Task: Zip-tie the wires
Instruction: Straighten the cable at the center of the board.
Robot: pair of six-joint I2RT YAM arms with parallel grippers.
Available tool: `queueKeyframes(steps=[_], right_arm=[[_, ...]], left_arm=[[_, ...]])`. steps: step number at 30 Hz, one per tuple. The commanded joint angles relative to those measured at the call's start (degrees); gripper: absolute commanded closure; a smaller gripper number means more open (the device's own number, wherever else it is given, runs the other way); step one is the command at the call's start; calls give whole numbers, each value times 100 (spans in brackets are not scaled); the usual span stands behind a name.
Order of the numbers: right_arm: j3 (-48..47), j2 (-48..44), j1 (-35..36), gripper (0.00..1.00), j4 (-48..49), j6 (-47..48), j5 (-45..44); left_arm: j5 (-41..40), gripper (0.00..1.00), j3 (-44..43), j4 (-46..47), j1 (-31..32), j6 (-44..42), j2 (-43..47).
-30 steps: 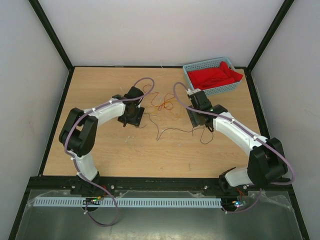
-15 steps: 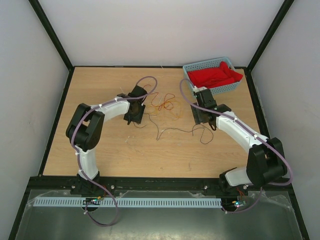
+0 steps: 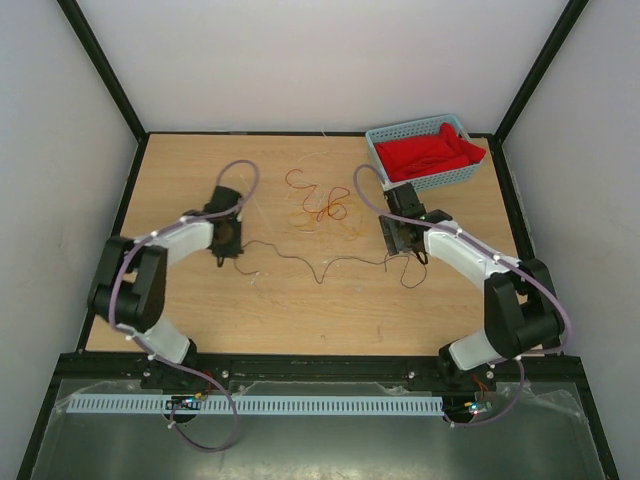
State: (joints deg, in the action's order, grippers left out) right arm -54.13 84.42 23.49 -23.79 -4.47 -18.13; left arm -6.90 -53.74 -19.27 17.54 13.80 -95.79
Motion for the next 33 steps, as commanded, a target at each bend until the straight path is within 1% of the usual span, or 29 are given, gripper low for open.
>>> queueKeyframes(steps=[1, 4, 10, 19, 21, 23, 27, 32, 33], right_arm=[[85, 196, -16, 30, 98, -139, -269], [74, 349, -15, 30, 95, -141, -459], [48, 691, -20, 31, 148, -143, -351], [187, 1106, -20, 38, 250, -213, -169], [283, 1157, -20, 41, 371, -230, -57], [355, 1236, -49, 48, 458, -237, 64], [472, 1551, -249, 54, 626, -226, 363], [482, 1787, -638, 64, 804, -199, 1228], [477, 1823, -688, 64, 822, -187, 1343]], left_arm=[[1044, 100, 786, 332, -870, 304, 689], [1210, 100, 945, 338, -1126, 362, 970], [1235, 100, 983, 231, -1305, 359, 1202], [1168, 100, 967, 38, -1426, 223, 1410], [1192, 100, 957, 11, -1445, 202, 1425], [1208, 100, 970, 6, -1464, 209, 1459], [1240, 100, 958, -13, -1503, 214, 1493], [1354, 100, 968, -11, -1576, 241, 1531], [1375, 100, 968, -7, -1603, 245, 1551]])
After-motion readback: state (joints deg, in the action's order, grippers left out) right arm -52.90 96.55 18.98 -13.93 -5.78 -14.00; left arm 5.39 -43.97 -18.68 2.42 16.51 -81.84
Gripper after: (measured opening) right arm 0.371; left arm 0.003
